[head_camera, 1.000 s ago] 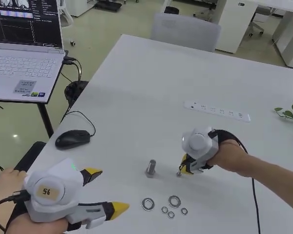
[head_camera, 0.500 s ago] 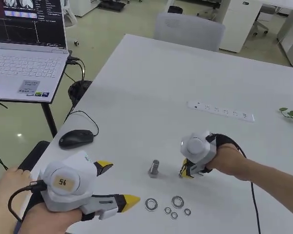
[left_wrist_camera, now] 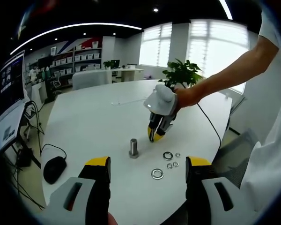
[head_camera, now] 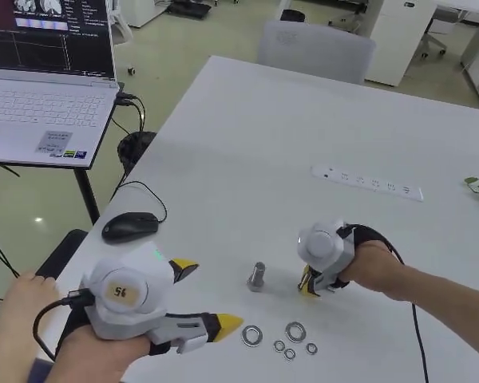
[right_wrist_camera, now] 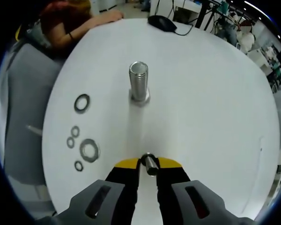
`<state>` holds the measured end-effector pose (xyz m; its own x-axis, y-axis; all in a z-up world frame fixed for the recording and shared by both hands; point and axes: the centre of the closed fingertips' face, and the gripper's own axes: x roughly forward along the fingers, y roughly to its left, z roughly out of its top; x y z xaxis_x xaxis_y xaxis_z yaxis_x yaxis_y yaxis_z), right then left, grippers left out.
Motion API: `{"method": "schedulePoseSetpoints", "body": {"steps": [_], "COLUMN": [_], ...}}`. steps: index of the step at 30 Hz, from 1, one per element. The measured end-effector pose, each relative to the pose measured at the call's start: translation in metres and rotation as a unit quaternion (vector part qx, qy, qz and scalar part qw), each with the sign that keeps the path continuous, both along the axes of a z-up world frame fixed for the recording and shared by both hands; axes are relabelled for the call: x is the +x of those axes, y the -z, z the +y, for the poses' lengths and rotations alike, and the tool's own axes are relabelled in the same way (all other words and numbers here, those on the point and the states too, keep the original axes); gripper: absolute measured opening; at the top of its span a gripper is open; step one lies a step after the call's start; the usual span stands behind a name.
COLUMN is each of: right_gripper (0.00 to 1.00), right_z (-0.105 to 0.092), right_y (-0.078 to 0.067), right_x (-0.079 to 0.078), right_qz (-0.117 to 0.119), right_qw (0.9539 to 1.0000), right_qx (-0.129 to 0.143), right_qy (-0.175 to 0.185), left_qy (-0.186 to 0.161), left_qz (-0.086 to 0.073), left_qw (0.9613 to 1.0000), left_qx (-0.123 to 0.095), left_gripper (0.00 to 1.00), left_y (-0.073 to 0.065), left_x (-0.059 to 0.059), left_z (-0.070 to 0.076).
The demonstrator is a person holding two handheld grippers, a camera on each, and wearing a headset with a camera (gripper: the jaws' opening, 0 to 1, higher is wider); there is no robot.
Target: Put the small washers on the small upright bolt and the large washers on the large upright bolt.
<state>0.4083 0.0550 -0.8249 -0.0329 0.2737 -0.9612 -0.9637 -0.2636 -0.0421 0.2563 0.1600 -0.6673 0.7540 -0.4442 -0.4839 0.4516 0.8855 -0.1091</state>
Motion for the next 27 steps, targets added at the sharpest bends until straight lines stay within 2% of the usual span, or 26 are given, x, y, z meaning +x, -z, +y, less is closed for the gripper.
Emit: {"method": "schedulePoseSetpoints", "body": {"steps": [8,15,27], "right_gripper": [0.16,0.22,0.3], "right_z": [0.0,0.002,0.001], "right_y": [-0.004,-0.018,-0.045], "right_x": [0.001,0.003,0.006], "right_qz": [0.001,0.008,0.005], "right_qw": [0.9999,0.999,0.9959], "right_qx": [0.008,0.036,0.081], "right_qy": [0.006,0.025,0.04], "left_qy": [0.005,0.007,0.013], "left_qz": [0.001,0.002,0.0], "left_qw": [1.0,1.0,0.9999], "left_qx": [-0.002,-0.003,-0.004], "left_gripper": [0.64,0.64,0.64], "left_y": [0.002,0.004,0.002], "left_x": [0.003,0.004,0.007], "left_z": [-0.006,-0.007,-0.011]}}
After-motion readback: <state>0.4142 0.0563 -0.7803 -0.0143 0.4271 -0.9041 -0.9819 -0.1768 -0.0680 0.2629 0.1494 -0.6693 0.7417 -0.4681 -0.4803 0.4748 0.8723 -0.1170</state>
